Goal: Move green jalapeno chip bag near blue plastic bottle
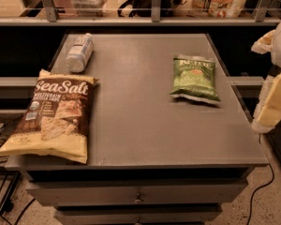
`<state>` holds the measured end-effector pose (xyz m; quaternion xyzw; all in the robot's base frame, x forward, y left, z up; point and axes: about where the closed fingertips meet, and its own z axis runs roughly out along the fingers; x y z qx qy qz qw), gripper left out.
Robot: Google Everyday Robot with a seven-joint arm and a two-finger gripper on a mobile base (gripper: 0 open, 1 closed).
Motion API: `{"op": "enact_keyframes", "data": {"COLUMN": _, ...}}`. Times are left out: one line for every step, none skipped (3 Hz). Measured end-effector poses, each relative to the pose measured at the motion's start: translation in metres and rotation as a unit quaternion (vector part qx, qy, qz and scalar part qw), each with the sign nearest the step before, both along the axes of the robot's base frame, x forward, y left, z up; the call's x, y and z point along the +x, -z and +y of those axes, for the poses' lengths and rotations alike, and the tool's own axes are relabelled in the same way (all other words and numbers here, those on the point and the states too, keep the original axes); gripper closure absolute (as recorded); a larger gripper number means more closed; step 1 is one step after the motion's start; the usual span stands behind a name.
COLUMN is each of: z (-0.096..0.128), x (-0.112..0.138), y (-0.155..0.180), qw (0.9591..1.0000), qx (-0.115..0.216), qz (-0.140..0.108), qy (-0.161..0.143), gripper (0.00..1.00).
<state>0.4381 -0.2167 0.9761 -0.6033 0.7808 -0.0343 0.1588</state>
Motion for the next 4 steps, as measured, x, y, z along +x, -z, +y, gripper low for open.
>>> {"op": "enact_keyframes", "data": {"z": 0.0, "x": 0.0, "y": 0.0, "qw": 1.0, "qx": 0.0, "qz": 0.0, "qy": 0.0, "gripper": 0.0}}
{"op": "enact_keyframes", "data": {"z": -0.002, "x": 0.002, "y": -0.002, "qw": 0.9998, "qx": 0.017, "qz": -0.005, "qy": 0.008, "gripper": 0.0}}
{"op": "enact_keyframes", "data": {"z": -0.004, "x": 0.013, "y": 0.003, "qw": 0.9972, "qx": 0.071, "qz": -0.015, "qy": 0.019, "gripper": 0.0}}
{"op": "enact_keyframes", "data": {"z": -0.002, "x": 0.04, "y": 0.014, "qw": 0.9875, "qx": 0.149, "qz": -0.038, "qy": 0.034, "gripper": 0.0}}
